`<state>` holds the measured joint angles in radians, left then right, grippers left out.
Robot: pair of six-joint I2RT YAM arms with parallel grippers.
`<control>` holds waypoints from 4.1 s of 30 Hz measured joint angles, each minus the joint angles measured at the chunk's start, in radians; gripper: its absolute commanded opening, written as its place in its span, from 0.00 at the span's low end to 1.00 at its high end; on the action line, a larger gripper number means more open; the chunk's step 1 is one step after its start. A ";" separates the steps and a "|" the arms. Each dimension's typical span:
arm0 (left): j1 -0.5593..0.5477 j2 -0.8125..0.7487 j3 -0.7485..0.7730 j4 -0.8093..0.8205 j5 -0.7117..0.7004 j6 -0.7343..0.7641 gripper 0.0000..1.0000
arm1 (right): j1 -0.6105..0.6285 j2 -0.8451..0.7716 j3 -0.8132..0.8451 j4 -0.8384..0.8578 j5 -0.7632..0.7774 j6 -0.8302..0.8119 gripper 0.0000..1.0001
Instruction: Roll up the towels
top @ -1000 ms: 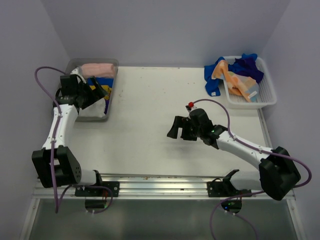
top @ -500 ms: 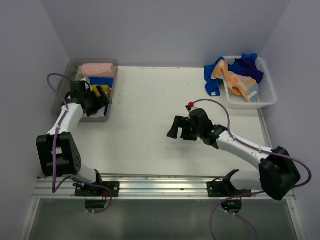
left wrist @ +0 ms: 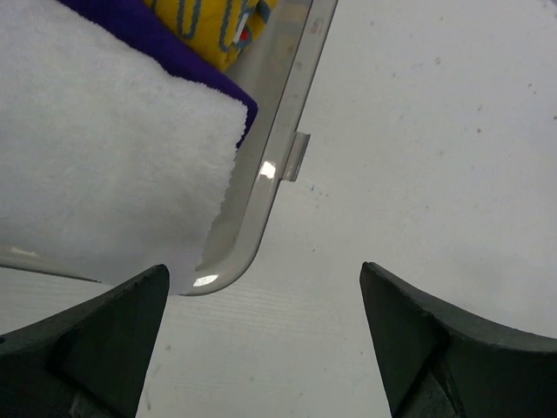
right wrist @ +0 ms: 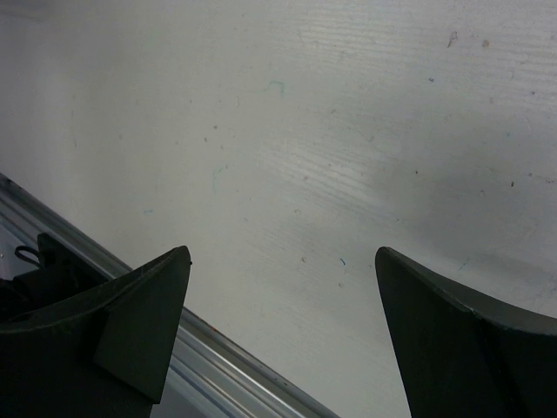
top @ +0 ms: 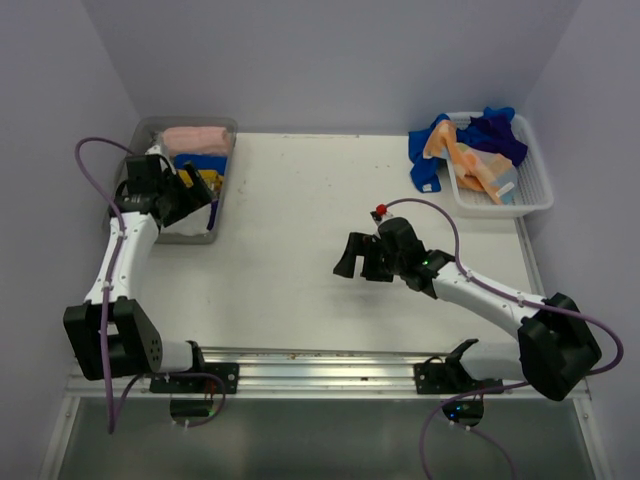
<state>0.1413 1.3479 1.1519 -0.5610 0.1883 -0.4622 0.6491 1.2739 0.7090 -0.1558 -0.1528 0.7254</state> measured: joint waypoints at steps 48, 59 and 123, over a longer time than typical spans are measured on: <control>-0.072 0.116 0.219 -0.024 -0.040 0.016 0.97 | 0.007 0.006 0.000 -0.015 0.010 -0.004 0.91; -0.072 0.327 0.095 0.066 -0.005 -0.020 0.95 | 0.007 -0.023 0.000 -0.018 0.014 -0.004 0.91; -0.686 0.276 0.275 -0.063 -0.240 -0.005 1.00 | -0.642 0.877 1.404 -0.520 0.376 -0.266 0.79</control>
<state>-0.5446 1.6241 1.4273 -0.6239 -0.0513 -0.4671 0.0071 2.1513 2.1132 -0.6762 0.2230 0.4595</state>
